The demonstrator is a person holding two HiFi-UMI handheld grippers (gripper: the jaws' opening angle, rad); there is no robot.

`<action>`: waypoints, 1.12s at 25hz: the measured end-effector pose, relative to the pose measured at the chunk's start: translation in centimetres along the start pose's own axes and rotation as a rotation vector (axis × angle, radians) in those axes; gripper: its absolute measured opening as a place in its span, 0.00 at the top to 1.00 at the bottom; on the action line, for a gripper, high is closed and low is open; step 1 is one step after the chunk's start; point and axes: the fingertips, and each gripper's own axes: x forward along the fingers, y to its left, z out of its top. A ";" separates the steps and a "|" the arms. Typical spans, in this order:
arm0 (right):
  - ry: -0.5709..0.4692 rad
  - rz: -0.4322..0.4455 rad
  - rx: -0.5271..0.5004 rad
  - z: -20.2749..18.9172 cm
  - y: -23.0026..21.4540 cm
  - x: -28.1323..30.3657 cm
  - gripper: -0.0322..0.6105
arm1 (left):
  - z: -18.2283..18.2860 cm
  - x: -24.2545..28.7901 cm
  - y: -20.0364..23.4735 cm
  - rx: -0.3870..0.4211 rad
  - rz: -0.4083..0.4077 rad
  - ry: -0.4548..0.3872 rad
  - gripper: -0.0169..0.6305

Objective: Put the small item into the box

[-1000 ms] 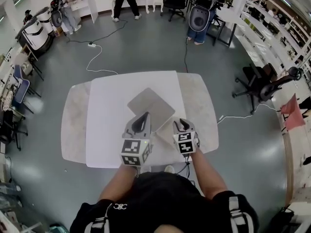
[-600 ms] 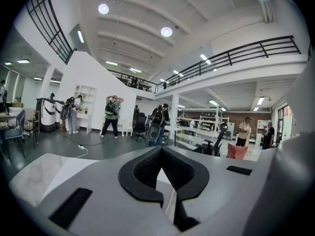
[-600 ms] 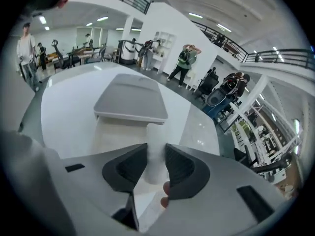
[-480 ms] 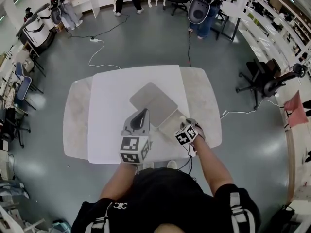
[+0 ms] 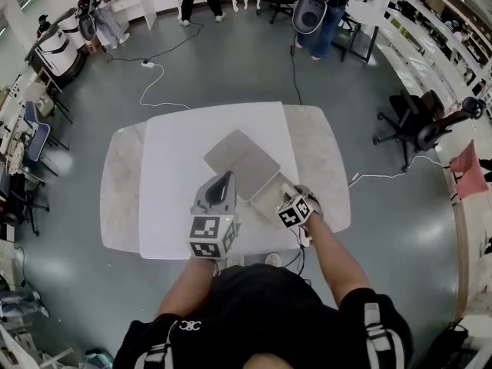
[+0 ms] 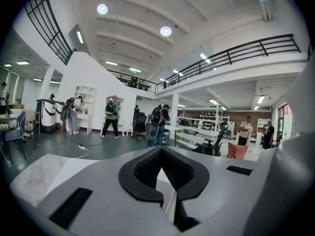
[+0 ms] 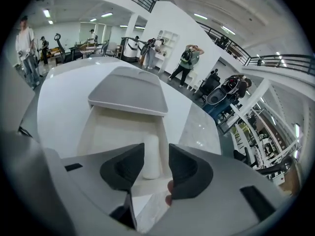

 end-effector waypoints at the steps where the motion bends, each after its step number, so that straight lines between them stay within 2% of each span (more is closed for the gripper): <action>1: -0.006 0.006 0.012 0.1 0.0 0.0 0.72 | 0.0 0.1 0.0 0.001 -0.002 0.000 0.97; 5: -0.041 0.030 0.087 0.6 -0.5 -0.7 0.72 | 0.2 0.9 -0.2 0.005 -0.021 -0.004 0.97; 9: -0.172 -0.011 0.221 2.2 -2.4 -2.7 0.91 | 0.3 1.6 -0.5 0.005 -0.043 -0.002 0.97; 16: -0.383 -0.090 0.441 5.3 -6.2 -8.0 0.93 | 1.0 3.2 -1.3 0.012 -0.097 0.003 0.97; 28: -0.751 -0.374 0.583 11.0 -13.7 -21.5 0.93 | 2.0 5.9 -3.7 0.049 -0.200 -0.012 0.97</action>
